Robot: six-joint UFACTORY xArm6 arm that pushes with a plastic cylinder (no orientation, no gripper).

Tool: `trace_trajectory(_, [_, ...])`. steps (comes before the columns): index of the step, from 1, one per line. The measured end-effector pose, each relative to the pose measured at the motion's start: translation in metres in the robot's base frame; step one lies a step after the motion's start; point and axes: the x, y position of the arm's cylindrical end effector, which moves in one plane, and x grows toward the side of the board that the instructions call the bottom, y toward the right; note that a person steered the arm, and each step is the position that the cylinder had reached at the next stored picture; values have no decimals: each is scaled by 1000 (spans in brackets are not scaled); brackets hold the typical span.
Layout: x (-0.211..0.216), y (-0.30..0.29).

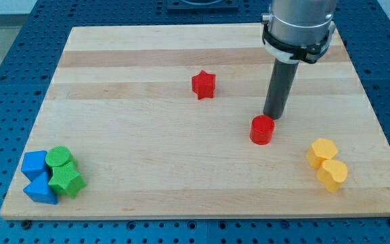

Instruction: Push the red circle towards the yellow blocks

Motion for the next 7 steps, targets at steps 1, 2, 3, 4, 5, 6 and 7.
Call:
trace_trajectory(1, [-15,-7])
trace_trajectory(2, [-18,-39])
trace_trajectory(3, [-7,-76])
trace_trajectory(4, [7,-103])
trace_trajectory(5, [20,-102])
trace_trajectory(6, [22,-78])
trace_trajectory(7, [0,-80])
